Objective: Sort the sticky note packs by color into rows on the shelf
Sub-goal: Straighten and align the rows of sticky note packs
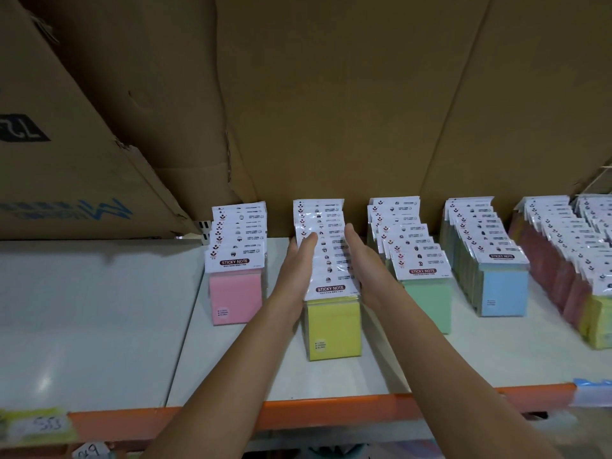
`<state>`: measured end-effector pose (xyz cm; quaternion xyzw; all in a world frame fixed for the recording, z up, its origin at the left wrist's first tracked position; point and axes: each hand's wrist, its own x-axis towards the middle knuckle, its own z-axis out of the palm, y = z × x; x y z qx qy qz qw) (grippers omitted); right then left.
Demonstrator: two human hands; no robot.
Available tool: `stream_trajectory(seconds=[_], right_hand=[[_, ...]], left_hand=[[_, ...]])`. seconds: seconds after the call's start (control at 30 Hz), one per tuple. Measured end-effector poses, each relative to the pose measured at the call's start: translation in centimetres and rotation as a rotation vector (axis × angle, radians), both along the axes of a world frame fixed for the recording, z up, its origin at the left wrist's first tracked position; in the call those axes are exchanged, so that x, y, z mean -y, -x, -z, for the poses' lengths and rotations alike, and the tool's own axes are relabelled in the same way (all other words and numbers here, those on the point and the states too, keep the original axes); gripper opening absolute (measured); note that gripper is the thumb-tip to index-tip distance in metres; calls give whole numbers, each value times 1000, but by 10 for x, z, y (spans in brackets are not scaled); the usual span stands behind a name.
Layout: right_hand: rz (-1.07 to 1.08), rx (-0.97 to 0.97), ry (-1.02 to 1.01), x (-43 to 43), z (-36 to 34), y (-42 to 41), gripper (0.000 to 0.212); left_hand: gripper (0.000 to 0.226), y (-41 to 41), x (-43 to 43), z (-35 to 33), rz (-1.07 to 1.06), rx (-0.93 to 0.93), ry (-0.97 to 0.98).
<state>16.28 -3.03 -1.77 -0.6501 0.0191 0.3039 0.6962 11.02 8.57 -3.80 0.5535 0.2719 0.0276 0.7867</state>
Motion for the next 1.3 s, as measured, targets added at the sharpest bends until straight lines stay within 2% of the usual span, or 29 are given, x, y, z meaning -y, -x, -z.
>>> stream_trajectory(seconds=[0.43,0.63,0.77,0.87,1.0,1.1,1.2,1.3], right_hand=[[-12,52,14,-4,-7,-5,48],[-18,50,12,-4,-6,-2,48],[-60,67,-76,12,1,6,44],[-98,112,-130,23,12,23,40],[-80,198,-106,18,15,38,35],[-56,189,-116,19,11,45,35],[-103,207,-103,37,22,57,38],[-207,426,35,65,31,73,37]], left_hand=[[49,-16,-8,-9,18,11,49],[50,-15,-8,-10,29,17,13],[54,-5,-11,-14,-14,-31,-112],[44,21,-2,-3,-21,5,-108],[53,37,20,3,39,97,-47],[44,38,20,-1,25,102,-37],[37,52,20,0,36,105,-174],[42,86,19,8,193,103,-350]])
